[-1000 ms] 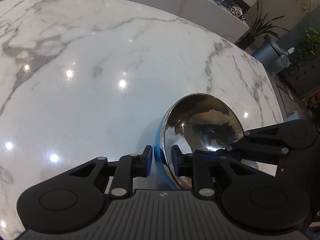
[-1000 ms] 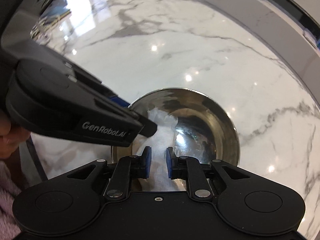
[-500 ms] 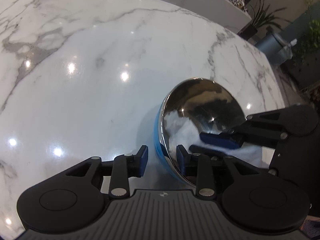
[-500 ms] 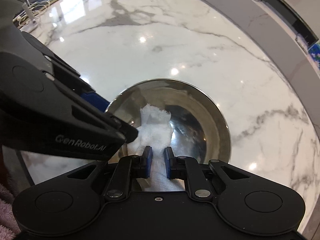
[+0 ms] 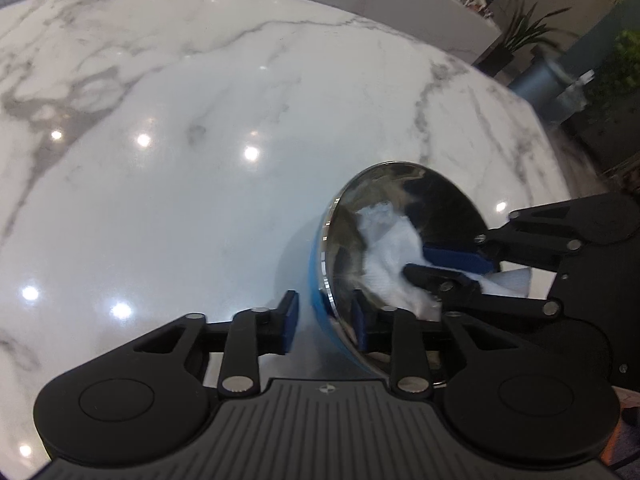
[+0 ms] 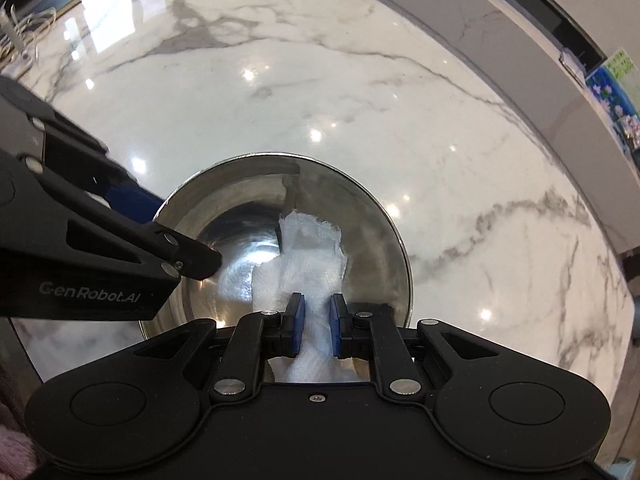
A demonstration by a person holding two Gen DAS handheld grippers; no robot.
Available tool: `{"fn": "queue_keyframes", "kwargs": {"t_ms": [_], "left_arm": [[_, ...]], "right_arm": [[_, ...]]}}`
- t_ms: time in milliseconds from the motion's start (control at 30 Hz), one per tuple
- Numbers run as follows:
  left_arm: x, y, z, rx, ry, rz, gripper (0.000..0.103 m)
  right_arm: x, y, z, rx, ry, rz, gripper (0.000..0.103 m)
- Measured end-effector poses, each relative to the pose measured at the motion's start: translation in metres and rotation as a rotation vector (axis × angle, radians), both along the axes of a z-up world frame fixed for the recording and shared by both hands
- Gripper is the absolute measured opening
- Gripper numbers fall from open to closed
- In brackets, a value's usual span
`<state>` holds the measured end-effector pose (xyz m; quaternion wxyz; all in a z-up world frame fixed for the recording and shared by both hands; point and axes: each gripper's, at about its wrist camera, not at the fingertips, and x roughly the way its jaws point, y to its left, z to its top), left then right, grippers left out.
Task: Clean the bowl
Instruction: 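Hold the tilted bowl rim with the left gripper while the right gripper wipes inside with cloth, then keep the bowl tilted with the left gripper while the right gripper rubs the cloth around the interior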
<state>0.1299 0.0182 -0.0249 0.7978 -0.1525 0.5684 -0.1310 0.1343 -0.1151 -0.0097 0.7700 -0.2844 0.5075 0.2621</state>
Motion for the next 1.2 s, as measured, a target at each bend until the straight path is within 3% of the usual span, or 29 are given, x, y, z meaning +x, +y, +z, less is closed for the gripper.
{"fn": "queue_keyframes", "kwargs": {"t_ms": [467,667,900,1167,1200], "left_arm": [[0.008,-0.033,0.006,0.059,0.008,0.008,0.015],[0.014,-0.054,0.012,0.101,-0.001,-0.01,0.016],[0.023,-0.075,0.018,0.122,-0.005,-0.022,0.02],[0.031,-0.097,0.026,0.138,-0.006,-0.03,0.021],[0.03,-0.082,0.019,0.137,-0.008,-0.035,0.021]], "right_arm": [[-0.011,0.007,0.003,0.113,0.108,0.037,0.013],[-0.021,0.019,0.002,0.058,0.09,0.108,0.013],[-0.019,0.017,-0.001,0.037,0.072,0.081,0.01],[-0.017,0.015,-0.002,-0.065,-0.007,0.082,0.01],[-0.017,0.014,-0.002,-0.069,-0.012,0.083,0.01]]}}
